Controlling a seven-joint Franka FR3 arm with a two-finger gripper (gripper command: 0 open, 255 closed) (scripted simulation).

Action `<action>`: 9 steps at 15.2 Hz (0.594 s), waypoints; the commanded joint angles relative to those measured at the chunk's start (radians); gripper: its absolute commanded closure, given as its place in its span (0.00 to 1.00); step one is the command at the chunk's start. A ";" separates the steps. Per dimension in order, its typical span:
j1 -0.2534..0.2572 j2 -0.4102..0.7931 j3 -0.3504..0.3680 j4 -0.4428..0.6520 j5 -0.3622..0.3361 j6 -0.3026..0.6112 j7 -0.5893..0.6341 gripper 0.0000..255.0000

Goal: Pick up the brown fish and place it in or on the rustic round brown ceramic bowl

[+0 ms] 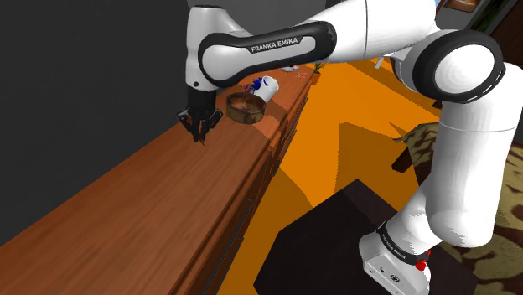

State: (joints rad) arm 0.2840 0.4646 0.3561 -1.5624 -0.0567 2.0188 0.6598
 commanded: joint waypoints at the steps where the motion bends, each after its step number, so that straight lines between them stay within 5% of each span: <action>1: -0.001 -0.007 0.001 0.018 0.003 -0.025 -0.001 1.00; 9: 0.000 -0.029 0.006 0.086 0.010 -0.114 0.000 1.00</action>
State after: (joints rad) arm 0.2838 0.4376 0.3617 -1.4829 -0.0477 1.9137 0.6601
